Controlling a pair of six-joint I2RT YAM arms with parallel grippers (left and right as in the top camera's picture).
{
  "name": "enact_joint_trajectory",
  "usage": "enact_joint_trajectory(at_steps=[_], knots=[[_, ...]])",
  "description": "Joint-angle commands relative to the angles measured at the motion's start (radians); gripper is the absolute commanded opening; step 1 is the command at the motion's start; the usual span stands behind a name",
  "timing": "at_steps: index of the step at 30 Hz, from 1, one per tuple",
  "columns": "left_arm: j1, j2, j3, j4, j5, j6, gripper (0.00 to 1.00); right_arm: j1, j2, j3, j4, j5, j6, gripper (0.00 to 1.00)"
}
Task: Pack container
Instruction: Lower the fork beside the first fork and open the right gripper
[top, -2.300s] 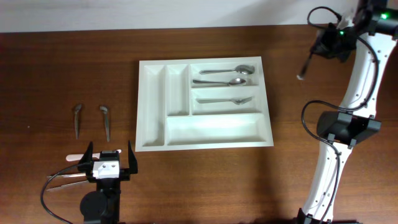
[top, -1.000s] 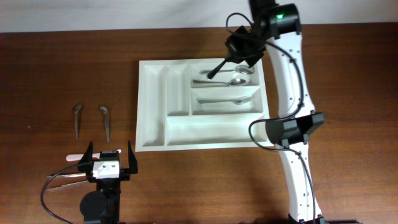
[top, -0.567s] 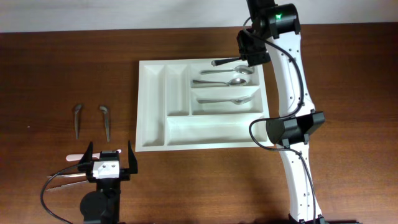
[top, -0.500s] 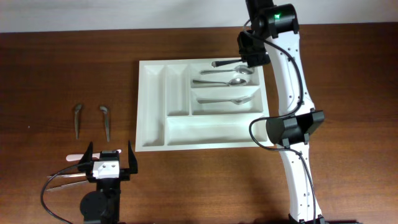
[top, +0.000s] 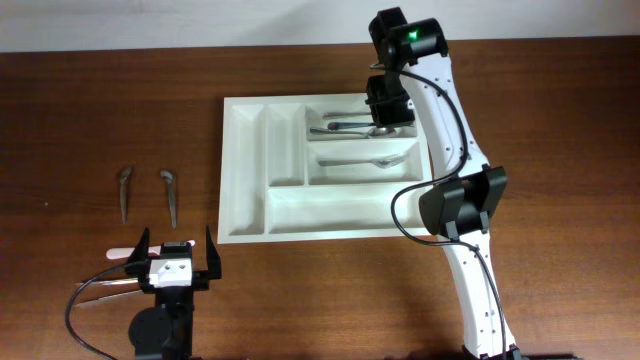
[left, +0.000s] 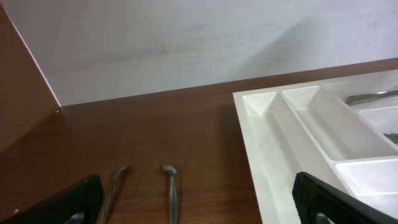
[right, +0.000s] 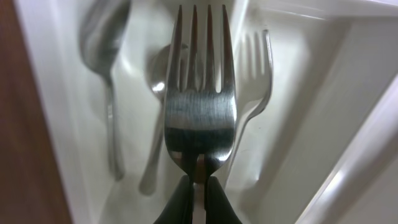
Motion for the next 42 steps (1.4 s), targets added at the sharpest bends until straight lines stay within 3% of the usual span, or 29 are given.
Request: enact_joint_trajectory(at_steps=[1,25,32,34,35,37,38,39,42], knots=[[0.006,-0.009,-0.007,0.003,-0.011,-0.009,0.99,0.008,-0.043,-0.034,-0.006,0.002,-0.013,0.04],[0.006,-0.009,-0.007,0.003,-0.011,-0.009,0.99,0.053,-0.043,-0.175,-0.006,0.013,-0.034,0.04],[0.006,-0.009,-0.007,0.003,-0.011,-0.009,0.99,0.061,-0.043,-0.199,-0.006,0.015,-0.034,0.11],[0.006,-0.009,-0.007,0.003,-0.011,-0.009,0.99,0.061,-0.043,-0.199,-0.006,0.032,-0.035,0.22],[0.006,-0.009,-0.007,0.003,-0.011,-0.009,0.99,0.060,-0.043,-0.199,-0.006,0.047,-0.045,0.33],[0.006,-0.009,-0.007,0.003,-0.011,-0.009,0.99,0.060,-0.043,-0.199,-0.006,0.087,-0.085,0.67],[0.006,-0.009,-0.007,0.003,-0.011,-0.009,0.99,0.060,-0.043,-0.199,-0.006,0.102,-0.105,0.75],[0.006,-0.009,-0.007,0.003,-0.011,-0.009,0.99,0.058,-0.043,-0.199,-0.006,0.124,-0.138,0.82],[0.006,-0.009,-0.007,0.003,-0.011,-0.009,0.99,0.046,-0.045,-0.197,-0.006,0.197,-0.236,0.88]])
